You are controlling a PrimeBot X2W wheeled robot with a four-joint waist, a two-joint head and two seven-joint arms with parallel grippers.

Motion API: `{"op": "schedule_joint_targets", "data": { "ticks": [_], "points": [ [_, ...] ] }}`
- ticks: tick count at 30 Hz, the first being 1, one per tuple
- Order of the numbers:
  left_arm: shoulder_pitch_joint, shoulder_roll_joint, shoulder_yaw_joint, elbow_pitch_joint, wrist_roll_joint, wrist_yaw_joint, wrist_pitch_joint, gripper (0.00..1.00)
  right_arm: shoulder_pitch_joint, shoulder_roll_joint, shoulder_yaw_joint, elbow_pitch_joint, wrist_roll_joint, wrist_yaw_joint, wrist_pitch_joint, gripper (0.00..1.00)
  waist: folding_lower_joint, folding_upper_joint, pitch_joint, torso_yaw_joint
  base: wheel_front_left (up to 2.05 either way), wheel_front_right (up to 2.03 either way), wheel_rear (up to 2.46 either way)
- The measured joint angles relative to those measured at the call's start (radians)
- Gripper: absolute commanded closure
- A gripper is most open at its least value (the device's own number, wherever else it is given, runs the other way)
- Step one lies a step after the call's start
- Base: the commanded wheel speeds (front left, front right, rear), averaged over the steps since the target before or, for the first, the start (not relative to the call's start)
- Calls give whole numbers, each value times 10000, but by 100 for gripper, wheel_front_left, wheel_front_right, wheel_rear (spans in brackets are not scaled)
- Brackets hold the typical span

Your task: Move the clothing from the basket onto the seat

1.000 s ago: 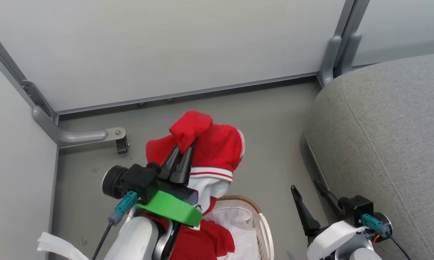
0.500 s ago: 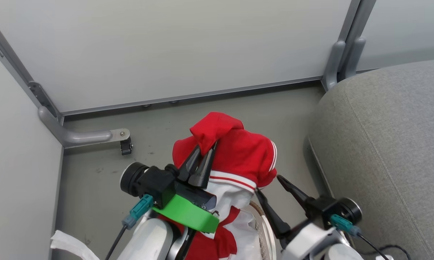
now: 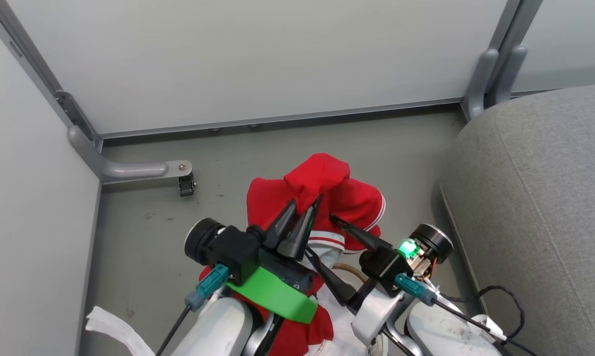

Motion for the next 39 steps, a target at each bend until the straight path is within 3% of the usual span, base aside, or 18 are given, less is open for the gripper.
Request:
{"op": "schedule_joint_targets", "data": {
  "ticks": [4,5,6,7,18,19,20,21,23,31,39],
  "points": [
    [-79,0,-267,-44,-165,0,0,100,-122,180,-132,514,-416,0,2,0,0,0,54,189,0,0,0],
    [-91,0,-332,-71,-203,0,0,100,-143,219,-180,591,-449,0,2,33,0,0,63,236,0,0,0],
    [-95,2,-441,-102,-234,0,0,100,-169,259,-253,662,-453,0,2,58,0,0,69,281,0,0,0],
    [-96,0,-520,-127,-267,0,0,100,-200,282,-311,713,-453,0,0,100,0,0,71,314,0,0,0],
    [-109,-6,-800,-50,-518,0,0,100,-237,332,-817,564,219,0,2,100,0,0,80,487,0,0,0],
    [-109,-6,-788,-48,-516,0,0,91,-220,337,-861,531,242,0,2,100,0,0,84,460,0,0,0],
    [-109,-6,-775,-52,-504,0,0,75,-206,339,-897,522,307,0,2,100,0,0,87,432,0,0,0],
    [-109,-6,-750,-67,-495,0,0,35,-181,337,-926,506,322,0,2,100,0,0,91,393,0,0,0],
    [-106,-10,-594,-167,-430,0,0,0,-117,337,-965,412,401,0,2,100,0,0,102,297,0,0,0],
    [35,-15,-119,198,63,0,-4,0,249,341,-1083,-38,692,0,2,100,0,0,168,-375,0,0,0],
    [229,8,679,297,422,0,-4,0,635,336,-1260,-439,734,2,2,100,0,0,292,-1700,0,0,0]
  ]
}}
